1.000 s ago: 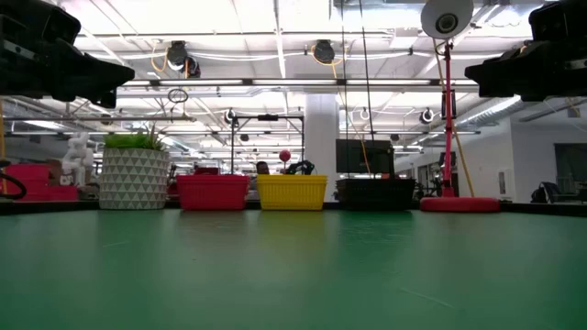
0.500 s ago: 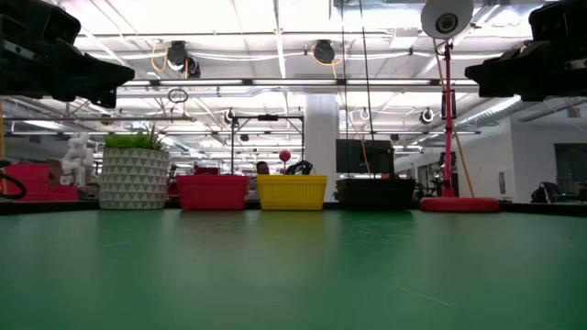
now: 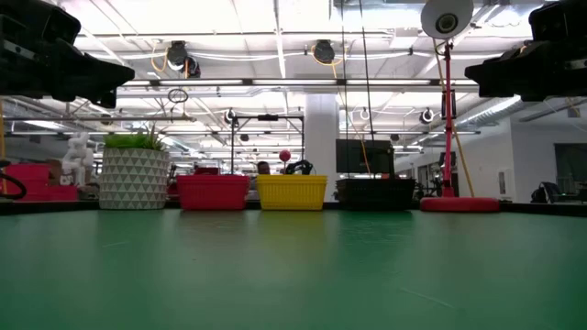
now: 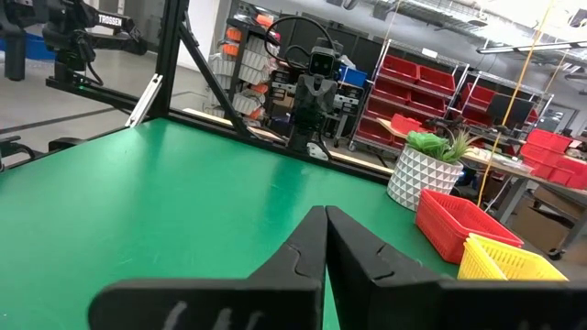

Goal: Stack baskets by color
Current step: Return to Home Position

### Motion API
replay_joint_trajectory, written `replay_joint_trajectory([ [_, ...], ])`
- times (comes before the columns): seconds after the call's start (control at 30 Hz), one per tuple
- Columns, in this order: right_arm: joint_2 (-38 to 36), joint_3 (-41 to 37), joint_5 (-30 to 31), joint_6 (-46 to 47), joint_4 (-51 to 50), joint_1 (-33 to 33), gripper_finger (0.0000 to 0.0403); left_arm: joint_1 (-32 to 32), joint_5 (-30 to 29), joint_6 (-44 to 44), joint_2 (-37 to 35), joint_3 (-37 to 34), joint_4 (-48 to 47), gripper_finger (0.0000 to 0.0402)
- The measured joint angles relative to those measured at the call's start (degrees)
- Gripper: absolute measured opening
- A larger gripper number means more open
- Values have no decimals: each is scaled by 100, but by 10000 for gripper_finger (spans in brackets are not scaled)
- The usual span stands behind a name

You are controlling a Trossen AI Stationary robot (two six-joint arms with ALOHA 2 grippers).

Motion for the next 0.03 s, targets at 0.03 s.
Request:
replay_joint_trajectory([
  [0.03, 1, -1, -1, 1, 1, 0, 0, -1, 1, -2, 0, 0, 0, 24],
])
